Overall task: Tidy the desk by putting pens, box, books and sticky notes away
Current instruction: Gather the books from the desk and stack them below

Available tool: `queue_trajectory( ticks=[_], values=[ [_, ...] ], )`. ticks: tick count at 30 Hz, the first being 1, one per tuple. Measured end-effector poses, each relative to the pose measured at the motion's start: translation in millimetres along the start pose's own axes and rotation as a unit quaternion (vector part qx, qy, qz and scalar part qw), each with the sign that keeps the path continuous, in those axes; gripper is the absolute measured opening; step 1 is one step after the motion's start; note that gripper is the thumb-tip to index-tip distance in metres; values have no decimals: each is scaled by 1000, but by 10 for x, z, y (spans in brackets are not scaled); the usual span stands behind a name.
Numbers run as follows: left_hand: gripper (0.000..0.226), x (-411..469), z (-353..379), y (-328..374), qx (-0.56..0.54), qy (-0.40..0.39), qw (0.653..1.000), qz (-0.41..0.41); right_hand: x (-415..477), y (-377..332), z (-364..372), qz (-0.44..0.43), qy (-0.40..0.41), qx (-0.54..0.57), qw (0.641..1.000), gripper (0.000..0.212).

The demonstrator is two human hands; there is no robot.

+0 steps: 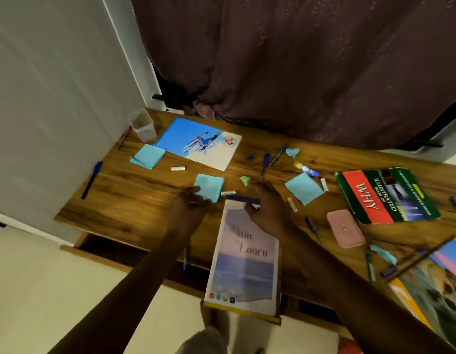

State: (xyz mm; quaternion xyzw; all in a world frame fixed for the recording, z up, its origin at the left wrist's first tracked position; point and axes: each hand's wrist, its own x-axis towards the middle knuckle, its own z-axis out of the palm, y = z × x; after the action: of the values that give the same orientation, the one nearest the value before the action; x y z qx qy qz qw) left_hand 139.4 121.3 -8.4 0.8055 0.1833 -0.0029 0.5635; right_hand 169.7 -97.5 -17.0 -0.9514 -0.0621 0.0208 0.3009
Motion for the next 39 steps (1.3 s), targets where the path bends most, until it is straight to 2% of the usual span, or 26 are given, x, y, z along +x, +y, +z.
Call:
queue_trajectory(
  ticks=[2, 4, 7, 8, 10, 12, 14, 16, 18, 20, 23, 27, 30, 32, 34, 37, 39],
  values=[
    [40, 238, -34, 153, -105, 11, 993, -44, 308, -157, -12, -23, 2, 14, 1000, 56],
    [21, 506, -44, 289, -173, 37, 981, -84, 617, -311, -12, -25, -12, 29, 999, 56],
    [13, 839, -8, 373, -190, 47, 975, -106, 1120, -491, 28, -28, -16, 33, 999, 55],
    [14, 926, 5, 406, -182, 41, 977, -106, 1323, -530, 51, -30, -16, 28, 999, 55],
    [34, 1120, 62, 402, -170, 13, 979, -113, 1706, -598, 80, -28, -24, 2, 999, 57],
    [41, 1318, 104, 438, -183, 2, 970, -161, 2066, -653, 126, -10, -37, -19, 999, 61],
    [38, 1513, 137, 430, -254, -10, 943, -215, 2370, -640, 225, 0, -54, -39, 998, 68],
    [31, 1643, 150, 424, -359, -46, 900, -243, 2601, -580, 347, 2, -79, -62, 995, 73],
    [20, 1752, 159, 389, -418, -51, 866, -269, 2788, -517, 449, 11, -102, -79, 992, 76],
    [18, 1822, 187, 328, -436, -51, 854, -280, 2907, -456, 505, 39, -125, -74, 989, 79],
    [36, 1887, 187, 278, -456, -62, 845, -273, 3016, -354, 569, 75, -136, -79, 985, 81],
    [31, 1966, 152, 269, -473, -47, 834, -280, 3058, -297, 625, 93, -133, -85, 983, 77],
    [21, 2019, 152, 259, -464, -63, 834, -292, 3102, -270, 580, 120, -131, -110, 978, 77],
    [9, 2043, 174, 259, -435, -55, 842, -313, 3129, -230, 528, 148, -132, -79, 977, 74],
    [6, 2078, 216, 270, -398, -41, 857, -323, 3132, -199, 451, 162, -115, -19, 980, 65],
    [8, 2115, 253, 295, -386, -33, 868, -311, 3114, -184, 303, 170, -99, 10, 980, 41],
    [7, 2113, 258, 313, -358, -59, 884, -294, 3080, -190, 210, 176, -99, 33, 979, 34]
  ],
)
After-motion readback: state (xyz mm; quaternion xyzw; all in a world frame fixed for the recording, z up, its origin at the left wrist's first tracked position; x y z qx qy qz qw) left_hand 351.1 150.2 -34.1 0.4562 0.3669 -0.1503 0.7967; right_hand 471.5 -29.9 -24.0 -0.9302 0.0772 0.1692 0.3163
